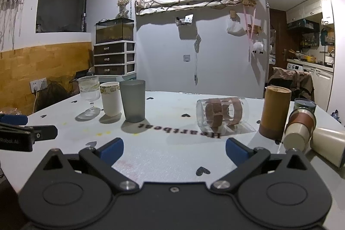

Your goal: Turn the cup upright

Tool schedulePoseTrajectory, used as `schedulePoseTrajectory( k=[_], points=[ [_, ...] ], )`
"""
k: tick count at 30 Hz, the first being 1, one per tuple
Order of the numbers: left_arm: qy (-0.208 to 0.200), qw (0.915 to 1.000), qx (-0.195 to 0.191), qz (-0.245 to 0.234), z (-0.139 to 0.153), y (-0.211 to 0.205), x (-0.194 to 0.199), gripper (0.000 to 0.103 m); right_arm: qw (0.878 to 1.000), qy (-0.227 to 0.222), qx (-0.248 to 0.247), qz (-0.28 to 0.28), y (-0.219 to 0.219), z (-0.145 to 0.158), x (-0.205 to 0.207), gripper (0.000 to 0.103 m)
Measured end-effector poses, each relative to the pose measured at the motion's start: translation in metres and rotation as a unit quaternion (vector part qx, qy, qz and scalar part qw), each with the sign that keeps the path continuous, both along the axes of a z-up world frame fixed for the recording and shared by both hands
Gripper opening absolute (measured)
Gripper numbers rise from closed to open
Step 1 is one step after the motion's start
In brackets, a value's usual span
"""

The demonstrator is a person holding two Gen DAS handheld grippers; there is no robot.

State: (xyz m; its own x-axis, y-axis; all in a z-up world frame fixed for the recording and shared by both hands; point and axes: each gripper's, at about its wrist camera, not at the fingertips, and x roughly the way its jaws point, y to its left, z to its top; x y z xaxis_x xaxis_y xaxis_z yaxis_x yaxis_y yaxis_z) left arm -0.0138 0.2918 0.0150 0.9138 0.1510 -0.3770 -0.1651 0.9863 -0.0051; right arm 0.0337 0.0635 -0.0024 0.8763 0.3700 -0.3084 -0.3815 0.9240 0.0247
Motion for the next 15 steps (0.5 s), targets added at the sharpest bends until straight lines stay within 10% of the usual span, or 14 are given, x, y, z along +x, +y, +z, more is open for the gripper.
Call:
schedulePoseTrajectory(
  k=[15],
  points=[
    [0.003,1.0,-0.004,0.005,-0.0043,0.0037,-0.0012,0.103,1.0,-0.003,0.003,0.003,0.0034,0.0,-0.0045,0.102]
  ],
)
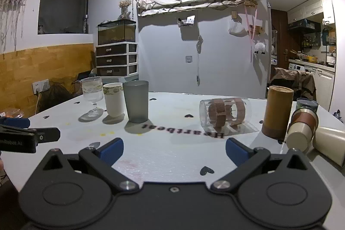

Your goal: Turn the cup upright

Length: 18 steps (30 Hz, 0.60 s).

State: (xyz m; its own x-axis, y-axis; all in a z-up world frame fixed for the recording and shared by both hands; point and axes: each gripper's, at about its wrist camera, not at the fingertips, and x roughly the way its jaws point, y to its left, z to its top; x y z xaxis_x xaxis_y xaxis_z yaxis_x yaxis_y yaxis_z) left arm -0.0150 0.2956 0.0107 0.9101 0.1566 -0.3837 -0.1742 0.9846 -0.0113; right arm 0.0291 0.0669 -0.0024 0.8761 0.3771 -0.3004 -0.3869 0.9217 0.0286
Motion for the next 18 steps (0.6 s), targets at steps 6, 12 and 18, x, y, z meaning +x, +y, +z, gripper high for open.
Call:
schedulePoseTrajectory(
  k=[6,12,18],
  points=[
    [0.001,1.0,0.001,-0.002,-0.0014,0.0005,-0.0001,0.103,1.0,0.0,0.001,-0.002,-0.0003,0.0001,-0.0009,0.102],
    [0.004,1.0,0.001,-0.002,-0.0044,0.0005,0.0,0.103,1.0,0.0,0.005,-0.006,-0.0032,0.0005,-0.001,0.102],
    [0.005,1.0,0.002,-0.004,-0.0059,-0.0016,0.0,0.103,1.0,0.001,0.006,-0.007,-0.0038,0.0004,-0.0009,0.102]
  ],
)
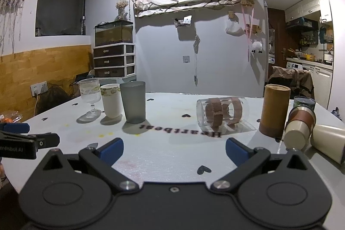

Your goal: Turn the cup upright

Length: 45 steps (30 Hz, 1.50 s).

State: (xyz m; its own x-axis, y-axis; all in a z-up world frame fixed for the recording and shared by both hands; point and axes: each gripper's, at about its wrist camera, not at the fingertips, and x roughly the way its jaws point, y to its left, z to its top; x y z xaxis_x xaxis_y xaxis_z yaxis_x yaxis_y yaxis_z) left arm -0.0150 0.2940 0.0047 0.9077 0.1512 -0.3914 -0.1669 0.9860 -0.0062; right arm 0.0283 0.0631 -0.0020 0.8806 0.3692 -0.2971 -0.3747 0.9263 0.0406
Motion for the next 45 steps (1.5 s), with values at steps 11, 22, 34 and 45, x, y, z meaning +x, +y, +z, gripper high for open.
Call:
schedulePoseTrajectory(
  k=[11,22,34,45],
  points=[
    [-0.001,1.0,-0.001,0.002,0.0008,-0.0008,0.0014,0.103,1.0,0.0,-0.001,0.001,0.0004,0.0001,0.0003,0.102],
    [-0.001,1.0,-0.001,0.002,0.0014,-0.0002,0.0013,0.103,1.0,-0.001,-0.001,0.002,0.0023,0.0009,-0.0003,0.102],
    [-0.001,1.0,-0.001,0.002,0.0012,-0.0003,0.0012,0.103,1.0,-0.001,-0.001,0.003,0.0025,0.0007,0.0001,0.102],
    [-0.001,1.0,0.0,0.003,0.0017,-0.0001,0.0008,0.103,1.0,-0.001,-0.005,0.006,0.0046,0.0032,-0.0002,0.102]
  ],
)
